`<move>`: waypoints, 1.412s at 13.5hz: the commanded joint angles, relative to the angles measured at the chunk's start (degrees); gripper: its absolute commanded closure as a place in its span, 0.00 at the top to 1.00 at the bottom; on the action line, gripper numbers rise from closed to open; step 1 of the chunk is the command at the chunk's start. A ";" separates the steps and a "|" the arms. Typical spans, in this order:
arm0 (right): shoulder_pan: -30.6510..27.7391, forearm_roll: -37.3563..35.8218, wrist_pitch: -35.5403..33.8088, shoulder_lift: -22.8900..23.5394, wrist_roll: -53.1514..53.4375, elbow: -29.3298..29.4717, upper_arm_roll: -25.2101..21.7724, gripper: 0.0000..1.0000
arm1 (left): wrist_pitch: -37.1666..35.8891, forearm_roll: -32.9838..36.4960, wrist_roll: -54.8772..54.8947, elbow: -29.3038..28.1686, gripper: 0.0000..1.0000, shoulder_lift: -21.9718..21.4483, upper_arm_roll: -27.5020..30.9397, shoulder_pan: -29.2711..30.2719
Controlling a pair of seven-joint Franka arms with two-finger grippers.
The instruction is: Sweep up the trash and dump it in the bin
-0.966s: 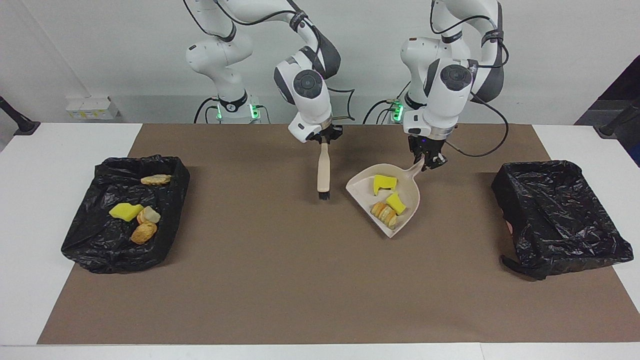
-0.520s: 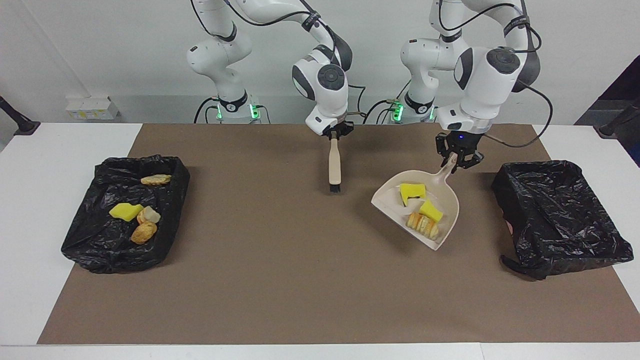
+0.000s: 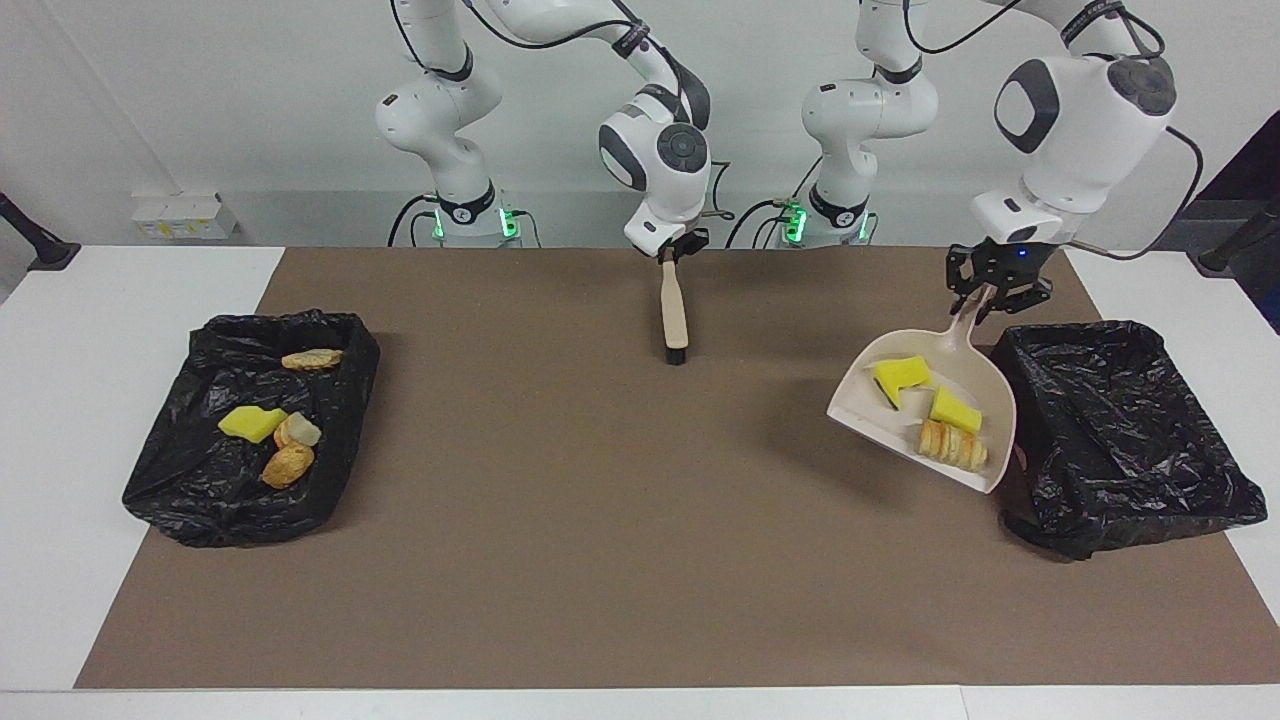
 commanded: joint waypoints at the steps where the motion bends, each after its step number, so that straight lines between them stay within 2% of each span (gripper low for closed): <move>1: -0.08 -3.47 -2.74 -1.35 1.74 0.66 0.02 1.00 | -9.07 -1.20 -0.38 6.97 0.00 -0.23 -0.34 6.12; 3: -0.86 -4.72 -7.82 -1.70 1.04 3.38 -0.41 1.00 | -11.48 -1.12 1.28 7.53 0.00 -0.41 -0.07 11.47; 5: -3.48 -5.42 -11.44 -2.75 -0.01 6.20 -0.59 1.00 | -11.57 -0.24 9.51 7.09 0.00 -0.32 0.71 16.23; 6: -5.42 -6.30 -12.67 -3.45 -1.76 7.78 -0.42 1.00 | -11.31 2.11 14.69 7.26 0.00 0.20 1.15 19.12; 7: -6.83 -6.57 -14.34 -3.98 -3.69 9.27 -0.59 1.00 | -10.44 7.70 17.44 7.61 0.00 0.82 1.16 20.37; 9: -11.74 -6.57 -17.42 -5.04 -8.96 12.96 -0.59 1.00 | -8.86 19.23 18.08 7.61 0.00 1.61 1.07 20.03; 12: -17.72 -9.11 -22.08 -4.87 -16.17 19.29 -0.50 1.00 | -8.06 27.77 20.00 8.40 0.00 2.83 1.24 20.38; 16: -27.12 -9.56 -24.55 -5.57 -25.73 25.97 -0.68 1.00 | -6.13 35.25 24.67 15.25 0.00 9.69 1.16 19.51; 19: -36.43 -10.70 -26.75 -6.62 -35.06 29.15 -0.68 1.00 | -4.89 43.42 25.46 15.17 0.00 10.32 0.72 17.40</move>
